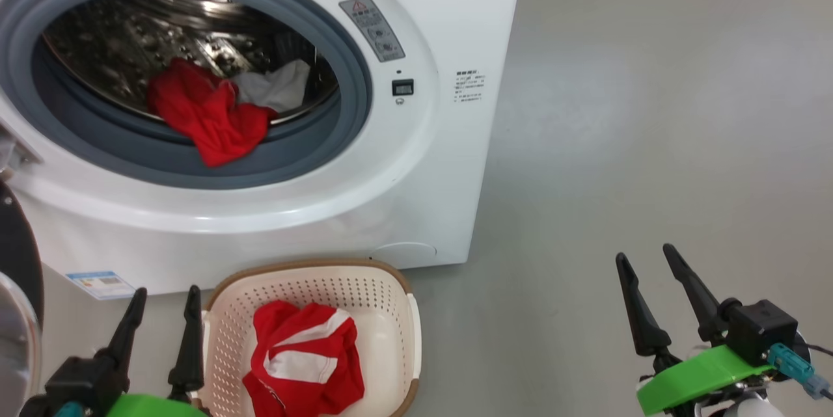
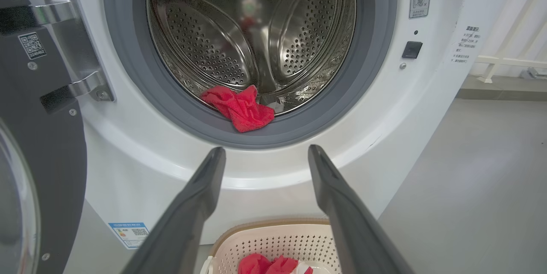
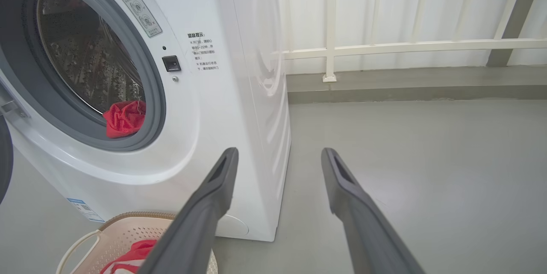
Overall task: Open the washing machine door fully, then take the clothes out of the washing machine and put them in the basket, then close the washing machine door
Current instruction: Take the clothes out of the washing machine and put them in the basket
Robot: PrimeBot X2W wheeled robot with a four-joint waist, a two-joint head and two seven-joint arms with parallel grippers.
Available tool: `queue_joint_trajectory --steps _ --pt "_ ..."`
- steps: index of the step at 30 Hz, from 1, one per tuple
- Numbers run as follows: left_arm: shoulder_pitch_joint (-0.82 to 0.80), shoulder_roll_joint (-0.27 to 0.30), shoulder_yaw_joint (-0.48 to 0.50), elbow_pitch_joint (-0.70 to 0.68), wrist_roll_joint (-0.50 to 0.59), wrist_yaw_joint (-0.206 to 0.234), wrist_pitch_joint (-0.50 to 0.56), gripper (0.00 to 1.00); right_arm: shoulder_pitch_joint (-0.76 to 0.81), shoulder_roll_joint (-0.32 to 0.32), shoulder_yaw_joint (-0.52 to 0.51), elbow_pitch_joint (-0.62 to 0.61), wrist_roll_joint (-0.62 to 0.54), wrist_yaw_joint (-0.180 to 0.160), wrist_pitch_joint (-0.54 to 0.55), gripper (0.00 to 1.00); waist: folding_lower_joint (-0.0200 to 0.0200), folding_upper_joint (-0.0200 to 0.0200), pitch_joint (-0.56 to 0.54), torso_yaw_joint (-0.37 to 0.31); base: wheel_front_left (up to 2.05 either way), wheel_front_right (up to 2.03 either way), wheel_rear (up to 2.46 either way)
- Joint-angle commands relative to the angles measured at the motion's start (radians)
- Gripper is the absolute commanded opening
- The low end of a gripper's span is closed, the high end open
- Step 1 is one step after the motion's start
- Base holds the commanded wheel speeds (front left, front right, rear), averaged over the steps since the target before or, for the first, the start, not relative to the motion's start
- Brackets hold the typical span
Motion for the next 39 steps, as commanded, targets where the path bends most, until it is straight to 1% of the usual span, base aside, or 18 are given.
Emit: queue_joint_trajectory --steps 1,3,7,11,19,31,39 --pt "0.004 0.016 0.039 -0.037 0.011 0.002 -0.005 1.00 0.003 -0.015 0.018 -0.027 0.010 0.006 -0.006 1.00 0.0000 0.0000 -0.022 0.004 0.00 0.00 0.00" --pt "0.035 0.005 0.046 -0.086 0.014 0.002 -0.005 1.00 0.020 -0.018 0.008 -0.033 0.013 0.006 -0.006 1.00 0.0000 0.0000 -0.034 0.010 0.00 0.00 0.00" --pt "0.077 -0.010 0.052 -0.141 0.024 0.002 -0.005 1.00 0.044 -0.022 0.000 -0.040 0.015 0.006 -0.006 1.00 0.0000 0.0000 -0.050 0.019 0.00 0.00 0.00" --pt "0.120 -0.016 0.051 -0.200 0.036 0.002 -0.005 1.00 0.062 -0.025 -0.003 -0.045 0.016 0.006 -0.006 1.00 0.0000 0.0000 -0.062 0.022 0.00 0.00 0.00" --pt "0.185 -0.035 0.079 -0.265 0.048 0.002 -0.005 1.00 0.082 -0.029 -0.015 -0.056 0.019 0.006 -0.006 1.00 0.0000 0.0000 -0.070 0.025 0.00 0.00 0.00" --pt "0.180 -0.050 0.069 -0.239 0.046 0.002 -0.005 1.00 0.084 -0.032 -0.012 -0.054 0.019 0.006 -0.006 1.00 0.0000 0.0000 -0.077 0.022 0.00 0.00 0.00" --pt "0.098 -0.054 0.059 -0.119 0.063 0.002 -0.005 1.00 0.072 -0.025 -0.005 -0.055 0.020 0.006 -0.006 1.00 0.0000 0.0000 -0.058 0.017 0.00 0.00 0.00"
